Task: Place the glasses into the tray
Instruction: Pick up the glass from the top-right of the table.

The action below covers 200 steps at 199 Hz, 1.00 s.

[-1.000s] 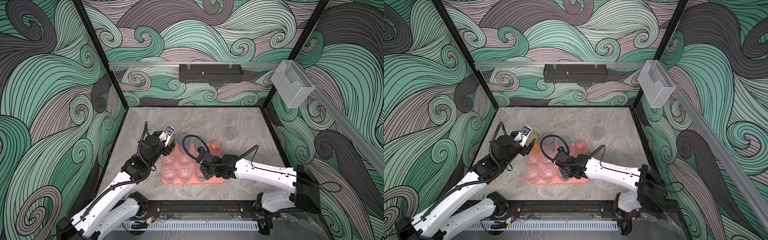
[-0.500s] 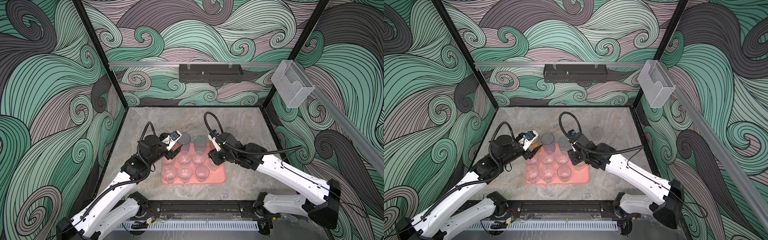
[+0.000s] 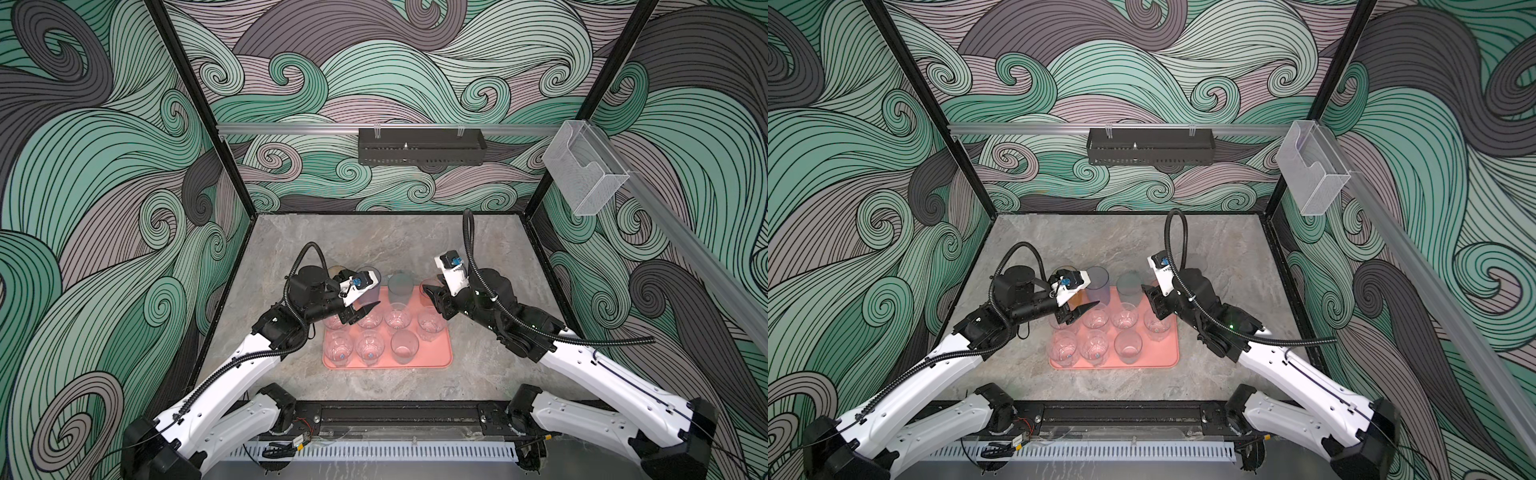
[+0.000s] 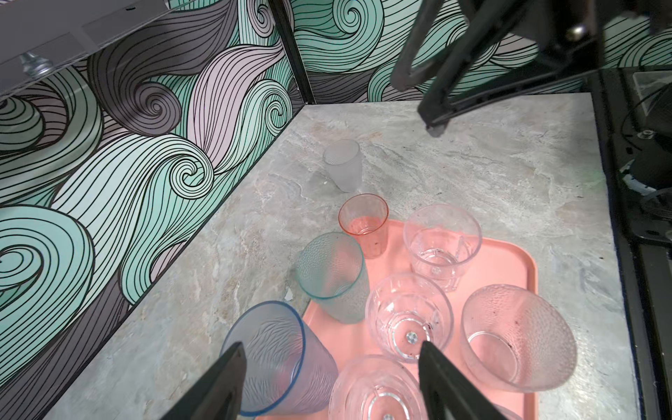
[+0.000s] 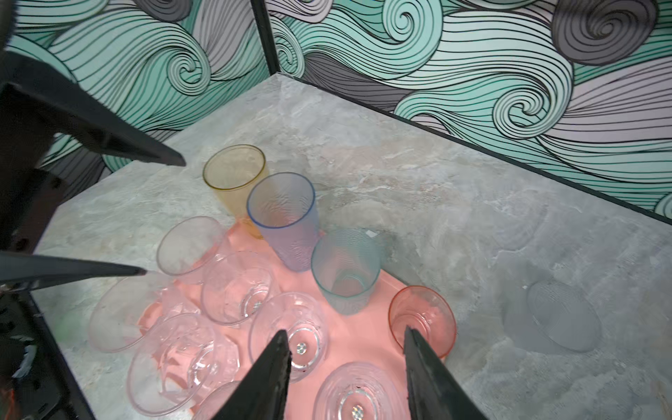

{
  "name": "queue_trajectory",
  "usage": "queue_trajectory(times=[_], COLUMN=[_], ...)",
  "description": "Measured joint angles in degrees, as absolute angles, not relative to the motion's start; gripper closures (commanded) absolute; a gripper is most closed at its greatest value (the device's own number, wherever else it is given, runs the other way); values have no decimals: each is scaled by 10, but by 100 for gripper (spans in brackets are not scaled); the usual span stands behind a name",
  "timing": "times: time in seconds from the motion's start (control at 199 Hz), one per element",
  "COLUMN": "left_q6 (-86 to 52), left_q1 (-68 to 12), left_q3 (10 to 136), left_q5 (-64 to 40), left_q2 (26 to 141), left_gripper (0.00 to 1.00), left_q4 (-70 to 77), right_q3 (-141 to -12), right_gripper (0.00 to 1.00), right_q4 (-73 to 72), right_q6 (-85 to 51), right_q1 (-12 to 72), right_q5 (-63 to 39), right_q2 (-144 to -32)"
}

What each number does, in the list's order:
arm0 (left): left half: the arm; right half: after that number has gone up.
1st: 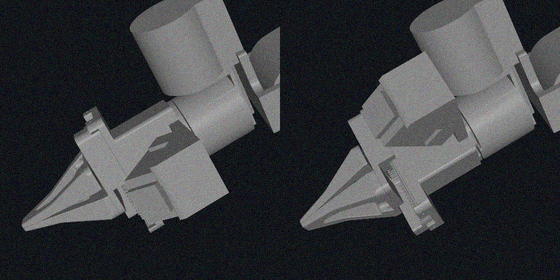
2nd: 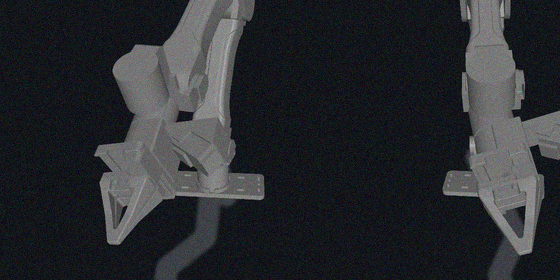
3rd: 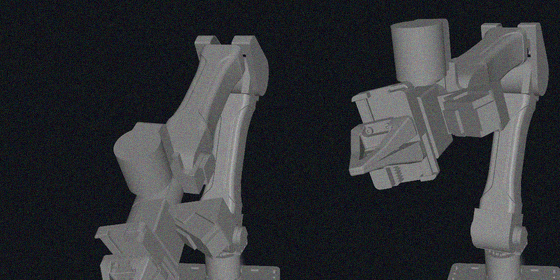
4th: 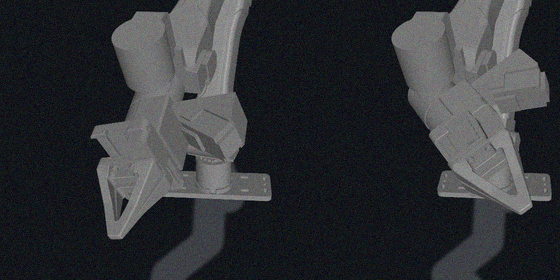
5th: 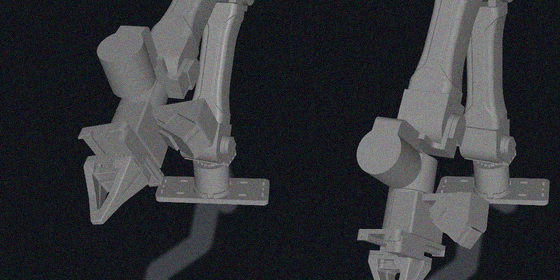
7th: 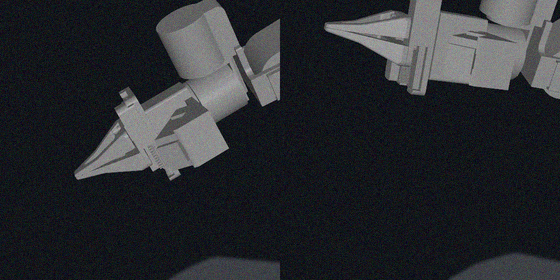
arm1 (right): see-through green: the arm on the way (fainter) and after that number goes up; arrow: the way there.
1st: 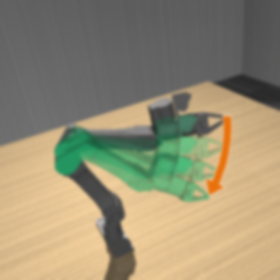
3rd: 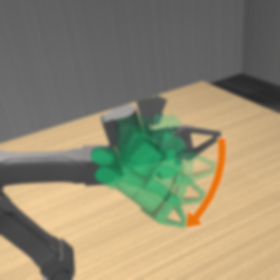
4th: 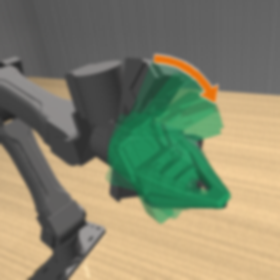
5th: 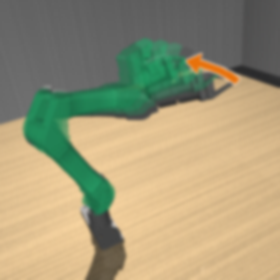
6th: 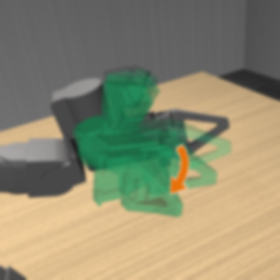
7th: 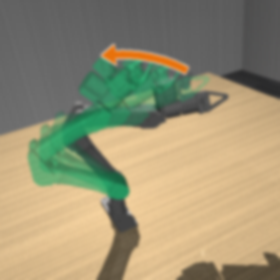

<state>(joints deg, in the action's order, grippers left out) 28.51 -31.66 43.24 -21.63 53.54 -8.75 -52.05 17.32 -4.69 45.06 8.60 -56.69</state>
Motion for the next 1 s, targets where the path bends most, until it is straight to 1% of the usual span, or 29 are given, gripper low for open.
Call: queue_trajectory(times=[0.221,0.381,0.511,0.812,1.003], left_q6=[299,301,303,307,307], left_q1=[-317,-317,-320,-322,-322], left_q3=[458,493,518,544,578], left_q5=[-268,-328,-347,-351,-309], left_q2=[573,606,636,690,723], left_gripper=[24,24,24,24,24], left_q4=[-76,-71,-66,-62,-64], right_q3=[-528,-533,-542,-604,-632], right_gripper=[50,50,51,52,52], right_q4=[181,188,209,274,307], right_q6=[-88,-133,-172,-256,-286], right_q1=[361,303,261,171,132], right_q5=[86,67,44,6,-20], right_q2=[-588,-605,-628,-690,-713])
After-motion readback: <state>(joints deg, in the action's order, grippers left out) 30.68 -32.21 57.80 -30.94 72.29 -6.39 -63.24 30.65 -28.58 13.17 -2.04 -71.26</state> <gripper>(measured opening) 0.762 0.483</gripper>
